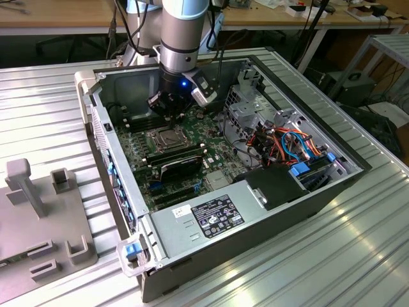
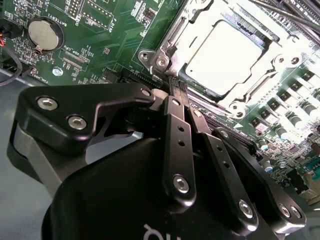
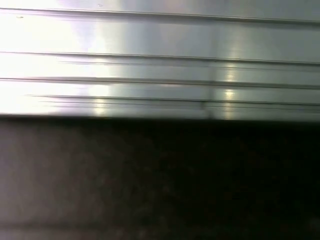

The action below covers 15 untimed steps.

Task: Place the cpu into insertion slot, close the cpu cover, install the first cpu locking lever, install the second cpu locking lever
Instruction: 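Install the first cpu locking lever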

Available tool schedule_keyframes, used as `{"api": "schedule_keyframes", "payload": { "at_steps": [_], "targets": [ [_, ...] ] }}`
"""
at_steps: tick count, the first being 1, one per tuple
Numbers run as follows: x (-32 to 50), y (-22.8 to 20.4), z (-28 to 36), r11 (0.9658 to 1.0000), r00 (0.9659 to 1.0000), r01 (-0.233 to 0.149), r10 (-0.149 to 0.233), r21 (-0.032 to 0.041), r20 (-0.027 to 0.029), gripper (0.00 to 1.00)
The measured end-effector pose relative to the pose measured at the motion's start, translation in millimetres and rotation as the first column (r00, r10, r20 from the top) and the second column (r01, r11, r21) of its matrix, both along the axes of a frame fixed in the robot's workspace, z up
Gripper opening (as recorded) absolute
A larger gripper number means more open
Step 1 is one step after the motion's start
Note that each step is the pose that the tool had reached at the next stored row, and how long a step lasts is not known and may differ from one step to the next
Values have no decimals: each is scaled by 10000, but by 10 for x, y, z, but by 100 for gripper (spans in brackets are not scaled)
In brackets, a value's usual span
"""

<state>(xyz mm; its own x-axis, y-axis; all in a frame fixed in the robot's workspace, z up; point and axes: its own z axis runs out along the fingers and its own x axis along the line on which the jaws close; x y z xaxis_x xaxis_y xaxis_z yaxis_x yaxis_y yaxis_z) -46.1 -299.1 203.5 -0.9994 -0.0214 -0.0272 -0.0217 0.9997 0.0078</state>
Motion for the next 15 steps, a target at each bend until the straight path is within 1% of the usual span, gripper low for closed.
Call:
{"api": "schedule_keyframes", "payload": {
  "at_steps": [5, 9, 10, 13, 15],
  "targets": [
    [0, 0, -15, 10000, 10000, 1, -1, -1, -1, 11],
    [0, 0, -42, 10000, 10000, 2, -2, 9, -1, 11],
    [0, -1, -48, 10000, 10000, 1, -1, 20, -3, 11],
    [0, 0, -56, 10000, 10000, 1, -1, 89, -1, 11],
    [0, 1, -39, 10000, 10000, 0, 0, 93, -1, 11]
  ]
}}
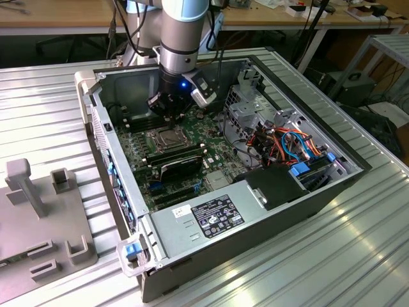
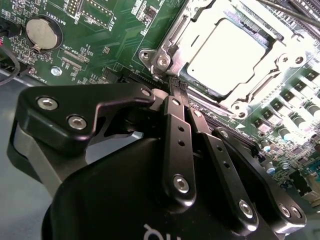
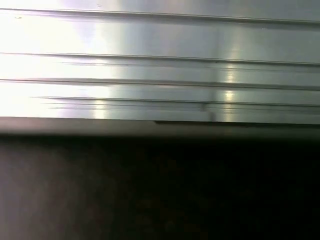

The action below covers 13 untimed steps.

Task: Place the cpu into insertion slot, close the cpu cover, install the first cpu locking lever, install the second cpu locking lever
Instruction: 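Install the first cpu locking lever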

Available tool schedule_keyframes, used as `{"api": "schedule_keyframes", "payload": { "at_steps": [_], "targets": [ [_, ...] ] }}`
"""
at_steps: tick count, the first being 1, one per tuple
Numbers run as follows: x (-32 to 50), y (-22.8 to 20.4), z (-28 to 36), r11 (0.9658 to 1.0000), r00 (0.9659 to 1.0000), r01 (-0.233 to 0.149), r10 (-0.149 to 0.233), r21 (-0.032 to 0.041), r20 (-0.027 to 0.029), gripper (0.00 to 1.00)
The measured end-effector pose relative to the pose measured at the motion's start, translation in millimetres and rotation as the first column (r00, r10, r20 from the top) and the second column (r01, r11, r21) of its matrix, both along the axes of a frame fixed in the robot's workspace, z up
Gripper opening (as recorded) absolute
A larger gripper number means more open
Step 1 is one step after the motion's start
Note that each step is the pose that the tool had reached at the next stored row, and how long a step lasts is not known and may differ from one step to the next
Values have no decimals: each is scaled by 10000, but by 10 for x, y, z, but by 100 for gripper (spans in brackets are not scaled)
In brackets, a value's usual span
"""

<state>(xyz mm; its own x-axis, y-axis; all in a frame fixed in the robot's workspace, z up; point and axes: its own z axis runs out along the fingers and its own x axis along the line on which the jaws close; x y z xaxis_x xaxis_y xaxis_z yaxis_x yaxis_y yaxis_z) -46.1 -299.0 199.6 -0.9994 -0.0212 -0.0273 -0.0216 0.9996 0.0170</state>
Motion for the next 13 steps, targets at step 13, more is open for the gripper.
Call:
{"api": "schedule_keyframes", "payload": {
  "at_steps": [13],
  "targets": [
    [0, -20, 150, 10000, 10000, 2, -2, 1, 1, 11]
  ]
}}
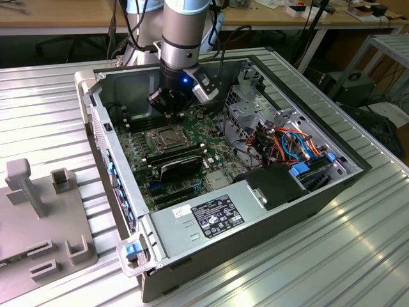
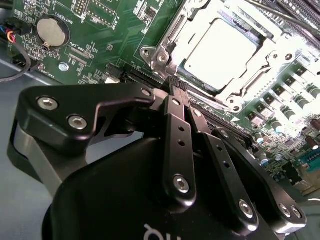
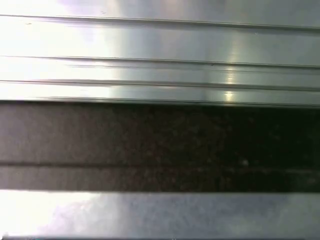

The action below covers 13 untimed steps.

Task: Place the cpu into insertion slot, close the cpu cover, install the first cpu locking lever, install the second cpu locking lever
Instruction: 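Install the first cpu locking lever, then install the second cpu locking lever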

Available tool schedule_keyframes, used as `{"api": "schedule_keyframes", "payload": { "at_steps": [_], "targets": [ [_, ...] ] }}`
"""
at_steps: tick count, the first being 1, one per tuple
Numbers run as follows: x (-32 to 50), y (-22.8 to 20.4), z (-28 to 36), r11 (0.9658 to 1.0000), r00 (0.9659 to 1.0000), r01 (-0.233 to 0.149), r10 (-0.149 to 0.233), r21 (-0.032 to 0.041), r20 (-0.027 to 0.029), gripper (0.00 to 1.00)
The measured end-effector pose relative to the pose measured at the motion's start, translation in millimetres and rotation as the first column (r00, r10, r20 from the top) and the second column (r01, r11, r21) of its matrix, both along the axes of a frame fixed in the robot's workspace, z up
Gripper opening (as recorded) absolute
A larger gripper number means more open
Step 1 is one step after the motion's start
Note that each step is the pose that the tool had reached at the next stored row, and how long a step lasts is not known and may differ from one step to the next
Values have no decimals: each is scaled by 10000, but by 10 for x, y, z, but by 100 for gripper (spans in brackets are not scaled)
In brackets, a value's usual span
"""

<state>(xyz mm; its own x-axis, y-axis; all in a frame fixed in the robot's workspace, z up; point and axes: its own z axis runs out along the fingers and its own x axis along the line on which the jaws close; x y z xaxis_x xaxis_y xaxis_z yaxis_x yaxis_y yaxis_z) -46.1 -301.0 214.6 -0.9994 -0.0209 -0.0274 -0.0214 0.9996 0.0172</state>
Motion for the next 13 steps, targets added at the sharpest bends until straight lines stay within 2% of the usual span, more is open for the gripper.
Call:
{"api": "schedule_keyframes", "payload": {
  "at_steps": [13],
  "targets": [
    [0, -25, 0, 10000, 10000, -4, 4, -1, -1, 11]
  ]
}}
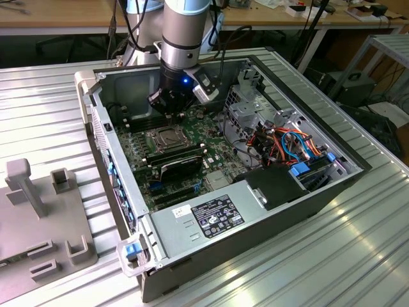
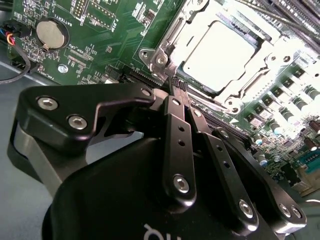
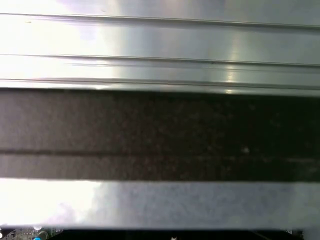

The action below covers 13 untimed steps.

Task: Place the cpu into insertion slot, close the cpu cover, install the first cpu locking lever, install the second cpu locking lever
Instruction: 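Install the second cpu locking lever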

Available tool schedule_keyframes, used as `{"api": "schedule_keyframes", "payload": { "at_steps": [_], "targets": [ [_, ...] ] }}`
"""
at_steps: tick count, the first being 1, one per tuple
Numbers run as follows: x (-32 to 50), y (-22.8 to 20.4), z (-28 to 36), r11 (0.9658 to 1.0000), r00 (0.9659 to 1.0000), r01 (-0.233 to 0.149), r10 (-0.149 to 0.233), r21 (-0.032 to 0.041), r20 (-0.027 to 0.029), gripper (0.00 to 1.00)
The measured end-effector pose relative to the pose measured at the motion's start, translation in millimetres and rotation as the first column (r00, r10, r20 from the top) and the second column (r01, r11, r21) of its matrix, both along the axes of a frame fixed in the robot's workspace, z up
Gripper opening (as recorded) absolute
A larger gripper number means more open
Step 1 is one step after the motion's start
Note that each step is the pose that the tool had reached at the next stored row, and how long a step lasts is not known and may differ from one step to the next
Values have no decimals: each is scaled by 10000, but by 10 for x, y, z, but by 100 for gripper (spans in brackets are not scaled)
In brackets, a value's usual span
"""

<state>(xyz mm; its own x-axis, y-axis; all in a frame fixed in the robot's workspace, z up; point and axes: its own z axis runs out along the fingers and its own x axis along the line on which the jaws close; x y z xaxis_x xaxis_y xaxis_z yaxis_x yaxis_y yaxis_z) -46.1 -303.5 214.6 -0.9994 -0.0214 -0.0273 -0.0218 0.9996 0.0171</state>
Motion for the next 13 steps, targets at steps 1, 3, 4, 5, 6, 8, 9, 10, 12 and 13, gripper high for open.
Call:
{"api": "schedule_keyframes", "payload": {
  "at_steps": [1, 3, 4, 5, 6, 8, 9, 10, 12, 13],
  "targets": [
    [0, -13, -1, 10000, 10000, 2, -2, 1, 1, 11],
    [0, -43, 0, 10000, 10000, 3, -3, 1, 0, 11],
    [0, -56, -1, 10000, 10000, 3, -3, 1, 0, 11],
    [0, -70, -1, 10000, 10000, 2, -2, 0, 1, 11],
    [0, -83, -1, 10000, 10000, 3, -3, -1, 1, 11],
    [9, -113, 2, 10000, 10000, 2, -2, -11, -7, 11],
    [12, -118, 9, 10000, 10000, 3, -3, -20, -9, 11],
    [16, -122, 20, 10000, 10000, 3, -3, -29, -12, 11],
    [40, -123, 36, 10000, 10000, 3, -3, -44, -44, 11],
    [46, -124, 39, 10000, 10000, 3, -3, -49, -64, 11]
  ]
}}
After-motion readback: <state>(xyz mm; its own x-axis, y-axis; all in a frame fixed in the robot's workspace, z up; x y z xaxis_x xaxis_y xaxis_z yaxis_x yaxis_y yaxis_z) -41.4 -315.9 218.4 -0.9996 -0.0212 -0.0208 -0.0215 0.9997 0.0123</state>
